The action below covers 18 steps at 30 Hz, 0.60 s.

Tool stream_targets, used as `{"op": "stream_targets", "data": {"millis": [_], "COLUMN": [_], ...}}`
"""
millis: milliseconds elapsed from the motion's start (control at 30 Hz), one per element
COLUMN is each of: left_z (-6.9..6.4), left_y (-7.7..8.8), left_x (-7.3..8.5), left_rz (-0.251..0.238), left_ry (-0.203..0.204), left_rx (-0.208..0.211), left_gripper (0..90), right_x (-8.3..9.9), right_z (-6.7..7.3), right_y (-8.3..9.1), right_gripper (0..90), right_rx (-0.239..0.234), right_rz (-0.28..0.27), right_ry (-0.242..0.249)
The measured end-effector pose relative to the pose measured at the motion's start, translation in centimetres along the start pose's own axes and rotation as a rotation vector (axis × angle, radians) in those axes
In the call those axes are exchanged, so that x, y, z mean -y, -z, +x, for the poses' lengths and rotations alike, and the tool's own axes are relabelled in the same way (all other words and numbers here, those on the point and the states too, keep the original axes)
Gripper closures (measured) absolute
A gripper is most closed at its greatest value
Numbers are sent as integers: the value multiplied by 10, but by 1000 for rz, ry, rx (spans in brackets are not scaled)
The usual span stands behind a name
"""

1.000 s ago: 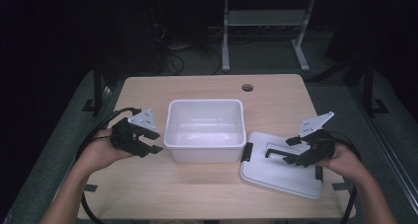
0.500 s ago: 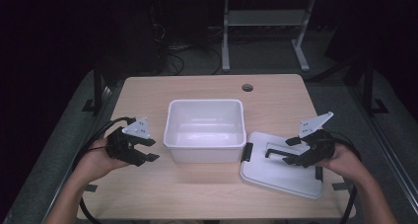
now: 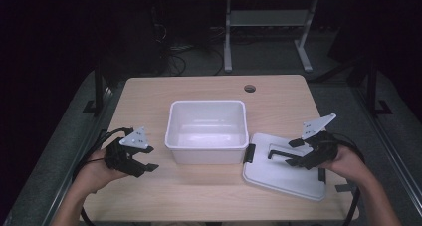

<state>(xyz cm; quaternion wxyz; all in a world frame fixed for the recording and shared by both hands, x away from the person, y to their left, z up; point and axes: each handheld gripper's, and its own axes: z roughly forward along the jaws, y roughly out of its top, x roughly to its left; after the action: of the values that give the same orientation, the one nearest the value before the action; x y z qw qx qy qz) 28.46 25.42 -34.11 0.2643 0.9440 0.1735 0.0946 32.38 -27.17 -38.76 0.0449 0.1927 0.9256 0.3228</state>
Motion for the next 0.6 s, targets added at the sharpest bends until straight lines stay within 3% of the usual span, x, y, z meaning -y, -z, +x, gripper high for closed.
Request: {"op": "stream_targets", "data": {"millis": [333,600], "left_z": [-9,-11], "left_y": [-9,-17], "left_x": [13,21], "left_rz": [-15,-21], "left_ry": [2,14], "left_rx": [5,12], "left_gripper": [390,389], "right_x": [0,-1], "right_z": [-2,-4], "right_y": [-6,-13], "right_gripper": [347,437], "right_rx": [10,13], "right_rz": [35,76], "right_ry": [13,24]}}
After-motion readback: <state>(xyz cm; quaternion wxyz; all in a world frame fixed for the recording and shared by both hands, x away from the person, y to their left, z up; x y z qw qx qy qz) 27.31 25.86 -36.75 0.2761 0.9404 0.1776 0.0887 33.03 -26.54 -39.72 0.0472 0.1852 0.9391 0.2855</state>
